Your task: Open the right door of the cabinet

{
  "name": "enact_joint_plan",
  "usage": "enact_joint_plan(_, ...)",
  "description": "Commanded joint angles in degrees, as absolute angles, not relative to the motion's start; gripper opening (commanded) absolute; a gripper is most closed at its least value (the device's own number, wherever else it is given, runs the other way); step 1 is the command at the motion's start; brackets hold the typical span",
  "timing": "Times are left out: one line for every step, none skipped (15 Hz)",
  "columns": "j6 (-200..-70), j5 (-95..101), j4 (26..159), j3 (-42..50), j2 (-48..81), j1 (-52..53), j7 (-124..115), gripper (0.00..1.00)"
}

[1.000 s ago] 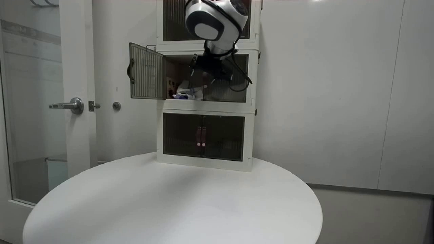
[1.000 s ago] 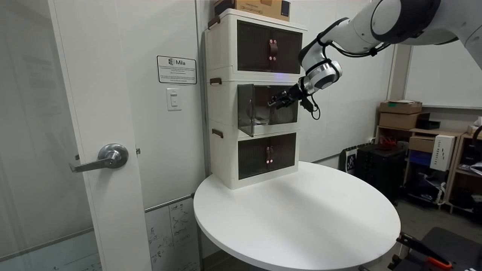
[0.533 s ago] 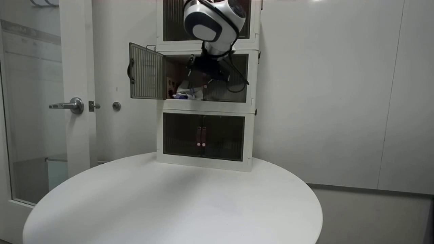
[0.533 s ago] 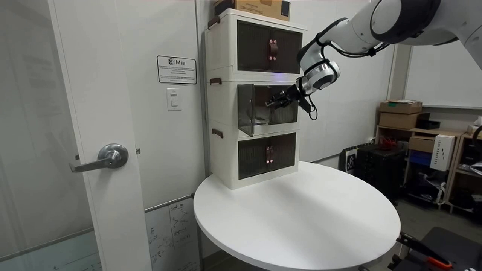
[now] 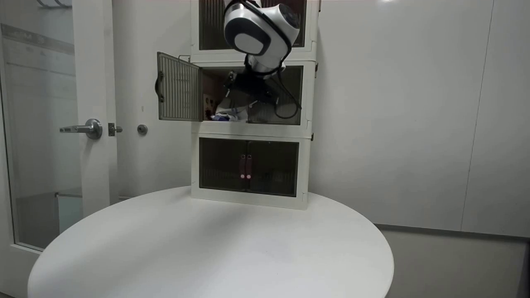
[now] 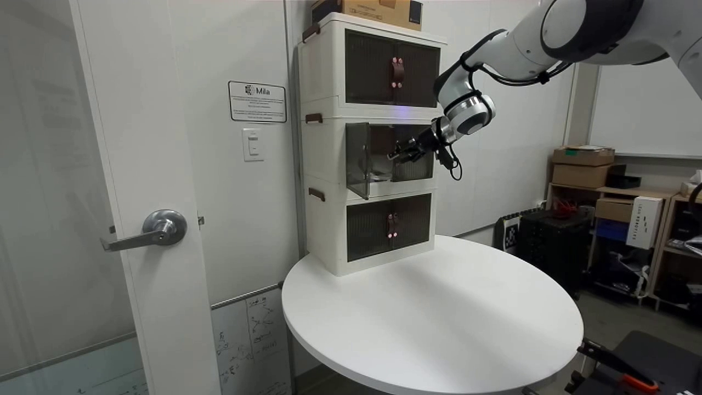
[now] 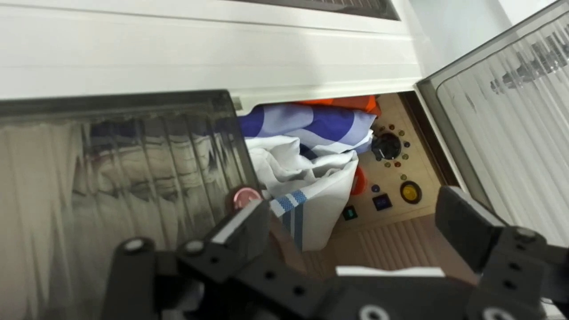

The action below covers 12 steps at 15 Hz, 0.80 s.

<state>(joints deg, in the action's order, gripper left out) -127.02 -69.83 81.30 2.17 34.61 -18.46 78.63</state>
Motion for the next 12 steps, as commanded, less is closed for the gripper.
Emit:
enact_joint_plan(-122.85, -69.09, 87.61, 1.95, 31.25, -18.13, 82.16, 1.00)
enact_joint_plan(-122.55, -68.89, 88.63, 2.18, 30.85, -17.72, 83.08, 1.00)
enact_joint_plan(-122.46, -68.76, 89.39, 2.39, 30.48, -17.39, 83.60, 1.00)
enact_joint_plan(-122.97, -68.89, 90.23, 2.57, 29.88, -17.10, 84.18, 1.00)
enact_joint_plan(-123.33, -69.04, 90.93, 2.71, 29.32, -16.92, 84.87, 1.00)
enact_joint_plan(-124.03, -69.07, 91.43, 3.03, 28.72, -16.75, 84.88, 1.00)
enact_joint_plan(-125.33, -68.68, 91.97, 3.65, 27.87, -16.42, 84.25, 1.00)
enact_joint_plan(-126.43, -68.59, 92.29, 4.08, 27.17, -16.36, 84.26, 1.00)
enact_joint_plan(-127.69, -68.53, 92.45, 4.52, 26.29, -16.37, 84.20, 1.00)
enact_joint_plan(-129.05, -68.51, 92.50, 4.87, 25.62, -16.35, 84.13, 1.00)
enact_joint_plan(-130.07, -68.65, 92.35, 5.08, 25.05, -16.43, 84.16, 1.00)
enact_joint_plan(-130.90, -68.96, 92.05, 5.21, 24.64, -16.55, 84.15, 1.00)
